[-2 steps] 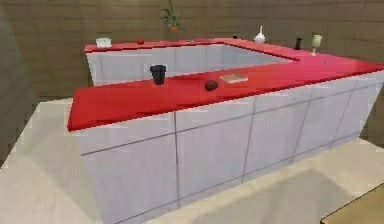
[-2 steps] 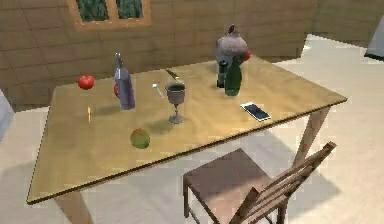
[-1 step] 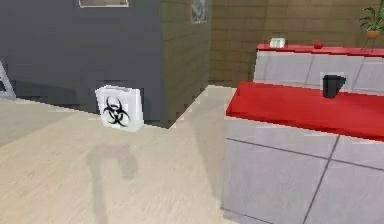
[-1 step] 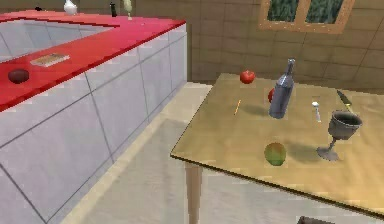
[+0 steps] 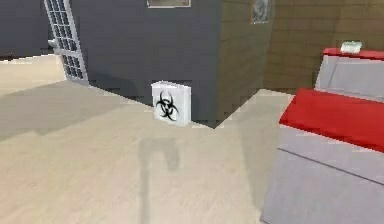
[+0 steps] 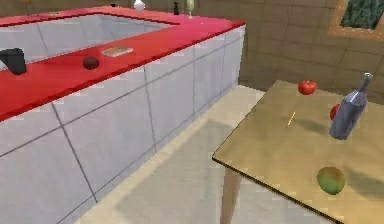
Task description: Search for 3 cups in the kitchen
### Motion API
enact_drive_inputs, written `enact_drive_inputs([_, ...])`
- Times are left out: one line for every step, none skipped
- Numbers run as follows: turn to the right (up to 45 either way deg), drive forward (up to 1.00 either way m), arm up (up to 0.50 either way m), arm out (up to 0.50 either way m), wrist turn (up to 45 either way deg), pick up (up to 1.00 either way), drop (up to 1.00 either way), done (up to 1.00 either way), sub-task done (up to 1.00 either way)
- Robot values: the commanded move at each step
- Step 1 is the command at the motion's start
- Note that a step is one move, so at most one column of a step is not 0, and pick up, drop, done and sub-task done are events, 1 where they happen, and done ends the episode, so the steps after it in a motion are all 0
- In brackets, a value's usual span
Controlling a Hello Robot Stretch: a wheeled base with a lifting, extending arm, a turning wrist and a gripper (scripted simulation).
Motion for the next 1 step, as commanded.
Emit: enact_drive_inputs([0.0, 1.00, 0.00, 0.00, 0.0, 0.00, 0.00, 0.00, 0.00])
